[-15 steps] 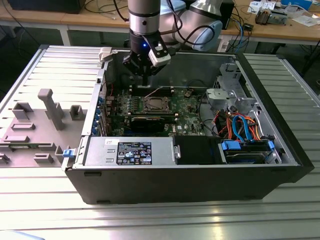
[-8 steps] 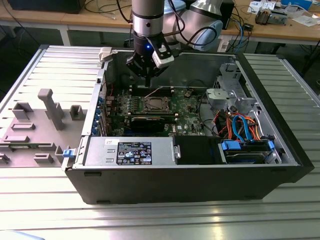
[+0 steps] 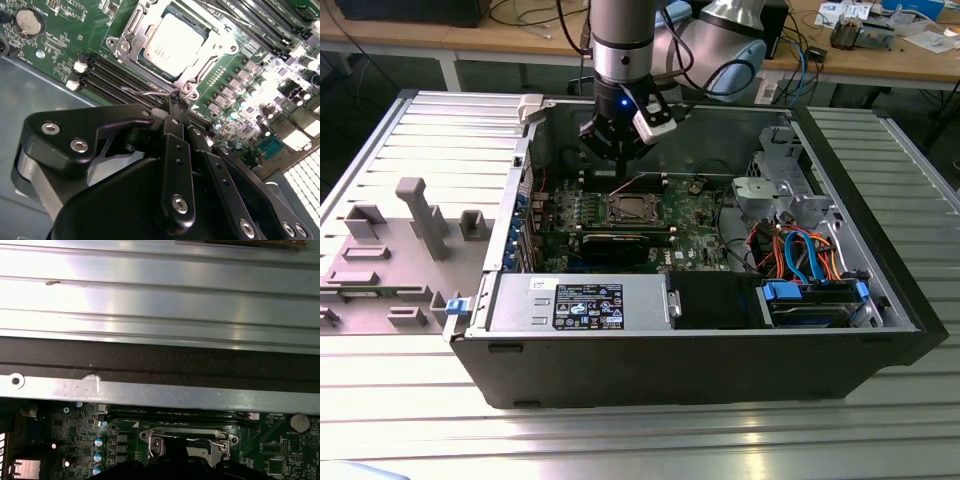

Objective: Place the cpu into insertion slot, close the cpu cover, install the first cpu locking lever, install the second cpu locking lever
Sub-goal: 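Install the first cpu locking lever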

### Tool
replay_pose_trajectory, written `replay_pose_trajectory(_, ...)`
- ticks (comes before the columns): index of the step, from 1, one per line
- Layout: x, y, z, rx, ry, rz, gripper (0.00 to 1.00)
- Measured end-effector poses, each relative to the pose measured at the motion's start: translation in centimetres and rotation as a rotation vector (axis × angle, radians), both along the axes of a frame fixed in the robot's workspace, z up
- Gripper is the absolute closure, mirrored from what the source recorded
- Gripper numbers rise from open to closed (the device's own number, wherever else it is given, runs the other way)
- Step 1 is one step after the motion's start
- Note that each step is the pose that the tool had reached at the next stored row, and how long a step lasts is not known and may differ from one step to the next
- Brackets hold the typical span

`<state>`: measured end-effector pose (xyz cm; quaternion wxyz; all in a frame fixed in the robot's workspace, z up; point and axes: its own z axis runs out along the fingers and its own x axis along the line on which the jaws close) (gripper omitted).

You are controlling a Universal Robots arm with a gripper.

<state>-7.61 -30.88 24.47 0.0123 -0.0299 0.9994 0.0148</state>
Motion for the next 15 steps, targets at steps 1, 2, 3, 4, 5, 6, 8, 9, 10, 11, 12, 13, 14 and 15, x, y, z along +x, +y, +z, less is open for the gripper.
replay_pose_trajectory(1,0.04,0.0,-0.08,0.0035,0.0002,0.003,0.89)
replay_pose_trajectory(2,0.09,0.01,-0.14,0.0054,0.0,0.004,0.89)
replay_pose_trajectory(3,0.17,0.02,-0.19,0.0056,0.0,0.004,0.89)
replay_pose_trajectory(4,0.26,0.06,-0.23,0.0056,0.0001,0.005,0.89)
replay_pose_trajectory(5,0.35,0.15,-0.26,0.0053,0.0001,0.005,0.89)
replay_pose_trajectory(6,0.43,0.24,-0.3,0.0049,0.0001,0.005,0.89)
replay_pose_trajectory(8,0.55,0.42,-0.39,0.0044,0.0,0.009,0.89)
replay_pose_trajectory(9,0.62,0.45,-0.46,0.0046,0.0,0.011,0.89)
replay_pose_trajectory(10,0.72,0.46,-0.52,0.0044,0.0001,0.013,0.89)
replay_pose_trajectory(11,0.77,0.46,-0.56,0.0044,0.0001,0.016,0.89)
replay_pose_trajectory(12,0.82,0.46,-0.59,0.0044,0.0002,0.02,0.89)
replay_pose_trajectory(13,0.87,0.47,-0.62,0.0044,0.0001,0.028,0.89)
replay_pose_trajectory(14,0.88,0.47,-0.63,0.0044,0.0002,0.036,0.89)
replay_pose_trajectory(15,0.94,0.48,-0.66,0.0044,0.0002,0.052,0.89)
